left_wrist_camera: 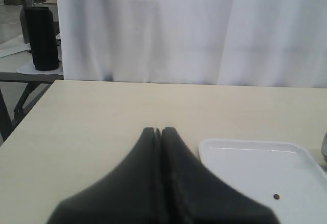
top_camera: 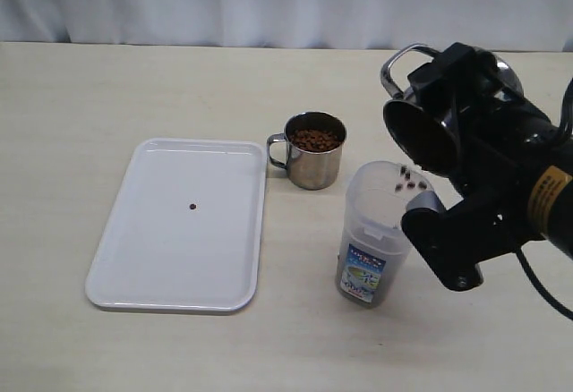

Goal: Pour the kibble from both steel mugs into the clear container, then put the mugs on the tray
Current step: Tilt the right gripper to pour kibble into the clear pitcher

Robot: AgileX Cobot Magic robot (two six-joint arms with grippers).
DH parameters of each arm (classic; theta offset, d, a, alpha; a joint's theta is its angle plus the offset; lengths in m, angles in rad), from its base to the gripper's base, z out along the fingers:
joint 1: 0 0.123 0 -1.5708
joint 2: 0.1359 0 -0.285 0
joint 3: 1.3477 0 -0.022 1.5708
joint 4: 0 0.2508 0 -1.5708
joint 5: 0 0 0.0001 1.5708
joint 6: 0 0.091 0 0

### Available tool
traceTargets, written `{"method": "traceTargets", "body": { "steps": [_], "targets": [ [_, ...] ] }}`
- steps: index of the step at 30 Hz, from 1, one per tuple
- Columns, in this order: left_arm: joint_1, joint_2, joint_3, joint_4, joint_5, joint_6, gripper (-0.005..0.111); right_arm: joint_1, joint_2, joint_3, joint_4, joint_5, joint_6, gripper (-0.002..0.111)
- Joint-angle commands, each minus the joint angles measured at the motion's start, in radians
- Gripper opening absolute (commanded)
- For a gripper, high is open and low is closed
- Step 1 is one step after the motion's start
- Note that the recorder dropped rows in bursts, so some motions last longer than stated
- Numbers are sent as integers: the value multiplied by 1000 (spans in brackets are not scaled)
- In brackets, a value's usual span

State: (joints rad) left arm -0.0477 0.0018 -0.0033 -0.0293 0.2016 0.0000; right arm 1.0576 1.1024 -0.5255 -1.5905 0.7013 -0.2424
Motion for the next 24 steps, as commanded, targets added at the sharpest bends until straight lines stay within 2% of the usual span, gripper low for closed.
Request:
{"method": "traceTargets", "body": {
  "steps": [1, 6, 11, 17, 24],
  "targets": [
    [1, -2, 3, 3, -6, 0, 0, 13, -1, -3, 5, 4, -6, 5],
    [1, -2, 3, 3, -6, 0, 0, 97, -1, -3, 7, 105, -6, 5],
    [1, -2, 3, 3, -6, 0, 0, 97, -1, -3, -10, 93, -8, 5],
    [1, -2, 3, 3, -6, 0, 0, 97, -1, -3, -118, 86, -12, 5],
    [1, -2, 3, 3, -6, 0, 0, 97, -1, -3, -129, 78, -86, 5]
  ]
}}
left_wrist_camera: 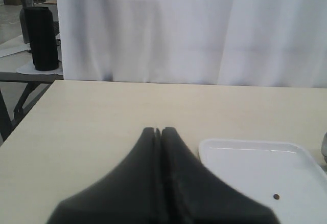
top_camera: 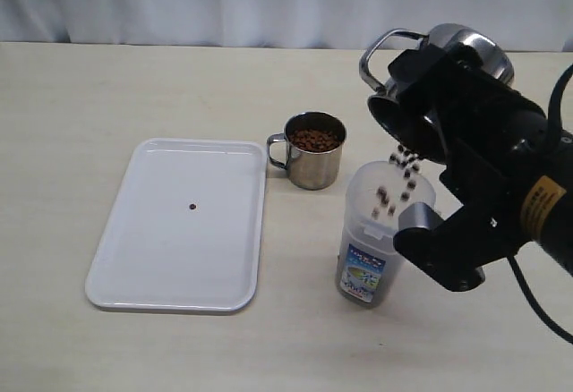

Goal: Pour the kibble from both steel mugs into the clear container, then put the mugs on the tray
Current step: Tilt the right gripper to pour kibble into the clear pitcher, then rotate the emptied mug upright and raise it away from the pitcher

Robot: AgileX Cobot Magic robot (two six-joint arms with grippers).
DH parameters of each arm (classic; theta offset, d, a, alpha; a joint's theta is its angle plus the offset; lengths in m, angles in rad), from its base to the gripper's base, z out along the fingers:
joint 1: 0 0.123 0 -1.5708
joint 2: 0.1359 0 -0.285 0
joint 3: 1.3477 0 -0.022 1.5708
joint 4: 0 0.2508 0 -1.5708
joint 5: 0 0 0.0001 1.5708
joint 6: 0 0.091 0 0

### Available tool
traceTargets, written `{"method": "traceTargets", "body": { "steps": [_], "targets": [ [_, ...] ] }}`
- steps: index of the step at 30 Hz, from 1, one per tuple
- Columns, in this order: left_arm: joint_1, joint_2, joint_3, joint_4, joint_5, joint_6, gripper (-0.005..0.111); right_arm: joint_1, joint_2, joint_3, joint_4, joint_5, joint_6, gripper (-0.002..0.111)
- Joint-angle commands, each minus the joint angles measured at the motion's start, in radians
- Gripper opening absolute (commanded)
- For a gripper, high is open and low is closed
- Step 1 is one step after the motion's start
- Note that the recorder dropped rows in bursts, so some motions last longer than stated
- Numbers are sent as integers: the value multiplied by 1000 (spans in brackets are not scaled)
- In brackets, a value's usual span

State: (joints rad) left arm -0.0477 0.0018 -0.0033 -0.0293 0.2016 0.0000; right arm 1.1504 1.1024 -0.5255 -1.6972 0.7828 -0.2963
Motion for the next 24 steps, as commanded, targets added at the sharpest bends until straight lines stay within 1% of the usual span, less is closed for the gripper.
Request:
{"method": "traceTargets", "body": {
  "steps": [1, 7, 18, 20, 24],
  "targets": [
    [1, -2, 3, 3, -6, 0, 0, 4, -1, -3, -23, -4, -40, 5],
    [1, -2, 3, 3, -6, 0, 0, 4, -1, -3, -23, -26, -138, 5],
    [1, -2, 3, 3, -6, 0, 0, 4, -1, -3, -16, -19, -156, 5],
    [1, -2, 3, 3, -6, 0, 0, 29, -1, 1, 6, 2, -160, 5],
    [1, -2, 3, 3, -6, 0, 0, 110, -1, 25, 6, 89, -180, 5]
  ]
}}
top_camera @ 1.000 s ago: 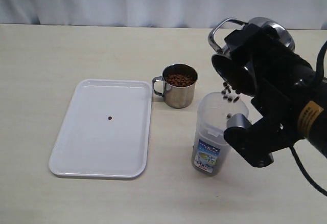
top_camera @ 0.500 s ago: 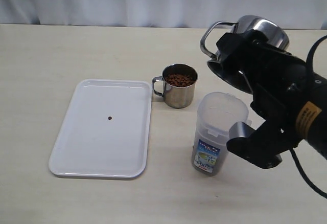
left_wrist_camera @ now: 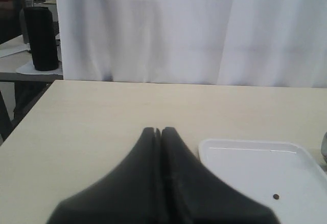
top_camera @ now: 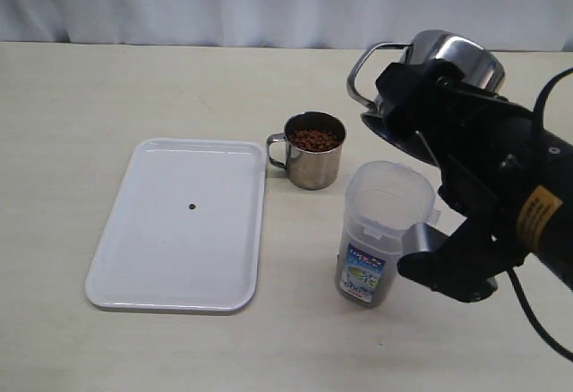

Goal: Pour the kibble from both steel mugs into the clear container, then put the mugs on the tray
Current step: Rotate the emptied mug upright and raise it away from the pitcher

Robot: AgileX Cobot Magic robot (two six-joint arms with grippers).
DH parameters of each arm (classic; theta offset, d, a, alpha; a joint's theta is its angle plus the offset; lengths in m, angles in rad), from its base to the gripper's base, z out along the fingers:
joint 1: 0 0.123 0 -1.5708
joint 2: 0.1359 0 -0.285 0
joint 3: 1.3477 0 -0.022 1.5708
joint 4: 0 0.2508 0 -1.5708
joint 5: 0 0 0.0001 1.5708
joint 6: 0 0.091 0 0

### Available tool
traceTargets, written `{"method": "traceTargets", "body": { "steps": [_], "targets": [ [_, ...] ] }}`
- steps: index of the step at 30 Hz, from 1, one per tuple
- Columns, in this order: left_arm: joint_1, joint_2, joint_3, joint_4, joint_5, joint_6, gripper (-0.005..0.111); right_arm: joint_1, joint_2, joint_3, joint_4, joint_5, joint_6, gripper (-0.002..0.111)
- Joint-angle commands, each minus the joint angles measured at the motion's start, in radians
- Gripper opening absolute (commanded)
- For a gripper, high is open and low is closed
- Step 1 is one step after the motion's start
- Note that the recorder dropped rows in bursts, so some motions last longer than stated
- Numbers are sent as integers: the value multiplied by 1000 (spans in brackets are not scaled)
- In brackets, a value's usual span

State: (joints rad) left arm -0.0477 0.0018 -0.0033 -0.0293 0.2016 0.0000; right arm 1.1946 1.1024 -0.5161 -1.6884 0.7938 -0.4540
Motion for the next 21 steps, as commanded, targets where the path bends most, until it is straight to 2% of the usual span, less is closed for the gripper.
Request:
{"method": "traceTargets", "body": {
  "steps": [1, 9, 15, 21],
  "targets": [
    [1, -2, 3, 3, -6, 0, 0, 76, -1, 16, -3, 97, -23, 5],
    [1, -2, 3, 3, -6, 0, 0, 75, -1, 22, -56, 166, -23, 5],
    [1, -2, 3, 3, -6, 0, 0, 75, 1, 22, -23, 94, -16, 5],
    [1, -2, 3, 3, -6, 0, 0, 75, 1, 22, -15, 137, -16, 5]
  ]
}}
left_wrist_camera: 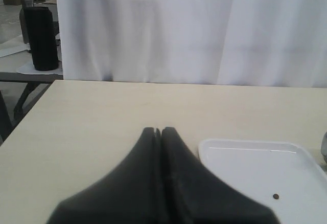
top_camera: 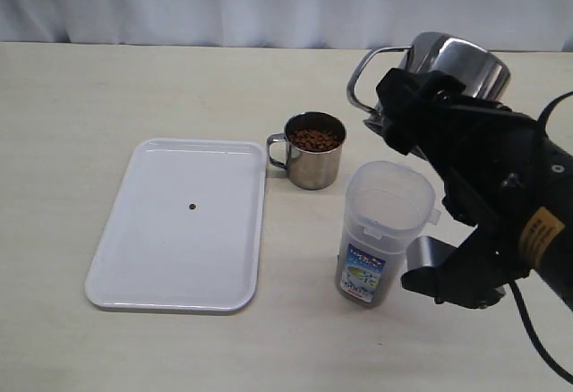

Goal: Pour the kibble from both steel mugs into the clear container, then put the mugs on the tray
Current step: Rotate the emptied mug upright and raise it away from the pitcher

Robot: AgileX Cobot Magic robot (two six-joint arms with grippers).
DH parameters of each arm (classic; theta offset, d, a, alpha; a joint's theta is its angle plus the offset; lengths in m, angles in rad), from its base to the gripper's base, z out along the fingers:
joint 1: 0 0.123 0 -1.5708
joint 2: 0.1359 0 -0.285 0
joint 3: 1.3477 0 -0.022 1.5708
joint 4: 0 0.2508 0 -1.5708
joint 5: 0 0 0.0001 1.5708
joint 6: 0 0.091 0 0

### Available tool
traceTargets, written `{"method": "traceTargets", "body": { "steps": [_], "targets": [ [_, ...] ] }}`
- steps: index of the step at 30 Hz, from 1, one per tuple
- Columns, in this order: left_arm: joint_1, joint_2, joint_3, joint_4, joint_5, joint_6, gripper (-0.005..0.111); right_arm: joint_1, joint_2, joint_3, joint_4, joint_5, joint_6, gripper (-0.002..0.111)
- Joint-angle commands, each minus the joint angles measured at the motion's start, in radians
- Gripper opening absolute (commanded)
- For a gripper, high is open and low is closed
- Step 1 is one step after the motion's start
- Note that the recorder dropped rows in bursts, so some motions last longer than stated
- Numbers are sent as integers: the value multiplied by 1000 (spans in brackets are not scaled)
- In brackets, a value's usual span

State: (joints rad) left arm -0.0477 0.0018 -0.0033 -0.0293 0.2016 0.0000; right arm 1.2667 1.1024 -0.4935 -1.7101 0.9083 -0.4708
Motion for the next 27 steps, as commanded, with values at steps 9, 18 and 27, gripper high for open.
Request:
{"method": "traceTargets", "body": {
  "steps": [9, 18, 27],
  "targets": [
    [1, -2, 3, 3, -6, 0, 0, 3, -40, -2, -31, 37, 434, 5],
    [1, -2, 3, 3, -6, 0, 0, -39, -270, -67, 217, -148, 509, 4],
    [1, -2, 3, 3, -6, 0, 0, -95, -543, -72, 466, -347, 511, 4]
  ]
}}
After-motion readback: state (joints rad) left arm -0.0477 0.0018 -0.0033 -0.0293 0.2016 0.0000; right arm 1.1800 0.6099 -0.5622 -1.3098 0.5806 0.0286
